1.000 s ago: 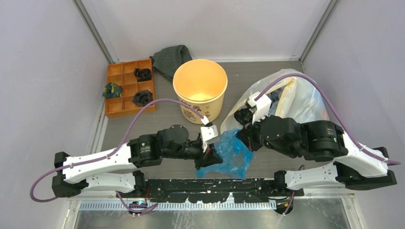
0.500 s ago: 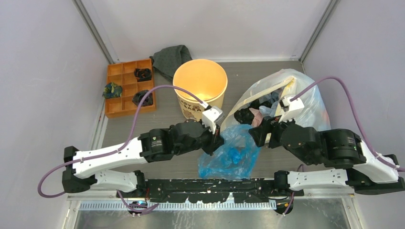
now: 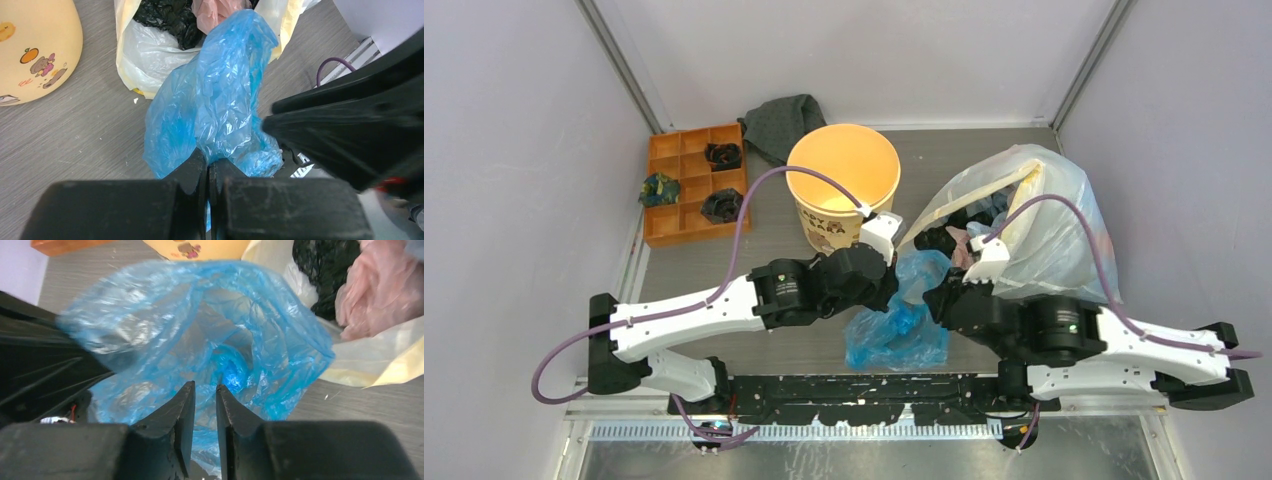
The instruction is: Put the trash bags into the trash bin
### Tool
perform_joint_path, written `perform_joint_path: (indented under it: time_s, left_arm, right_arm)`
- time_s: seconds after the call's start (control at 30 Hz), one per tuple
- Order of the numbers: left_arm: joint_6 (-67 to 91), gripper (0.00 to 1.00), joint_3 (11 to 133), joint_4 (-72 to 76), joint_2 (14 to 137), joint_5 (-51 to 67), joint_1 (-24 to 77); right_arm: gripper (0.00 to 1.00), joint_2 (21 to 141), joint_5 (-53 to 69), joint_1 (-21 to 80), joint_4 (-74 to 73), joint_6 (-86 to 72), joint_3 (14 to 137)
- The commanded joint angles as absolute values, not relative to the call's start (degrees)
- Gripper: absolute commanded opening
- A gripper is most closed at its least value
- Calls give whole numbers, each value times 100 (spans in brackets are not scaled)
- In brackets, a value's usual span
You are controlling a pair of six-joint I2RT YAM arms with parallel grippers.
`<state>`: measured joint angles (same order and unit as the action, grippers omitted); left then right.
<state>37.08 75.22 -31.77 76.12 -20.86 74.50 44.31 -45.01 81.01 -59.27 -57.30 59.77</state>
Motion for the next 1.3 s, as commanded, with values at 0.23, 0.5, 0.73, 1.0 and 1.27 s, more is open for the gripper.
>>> perform_joint_path:
  time_s: [0.23, 0.5, 0.73, 1.0, 1.27]
  left_arm:
    - [3786, 0, 7267, -2181, 7172, -1749, 7421]
    - [3999, 0, 7618, -1507, 7141, -1273, 7434]
    - [3921, 0, 7962, -1018, 7119, -843, 7433]
    - [3868, 0, 8367, -738, 7215, -398, 7431]
    - [3805, 1, 8995, -578, 7616, -28, 7550]
  right_arm:
    - [17, 4649, -5203, 8123, -3410, -6994, 4579]
    - [11, 4797, -5295, 8126, -3093, -7410, 4449]
    - [15, 4483, -5827, 8121, -3514, -7343, 4831]
    - [20, 4385, -6001, 8080, -2888, -6452, 4991]
    - [26, 4512, -4392, 7146, -1653, -4974, 5341]
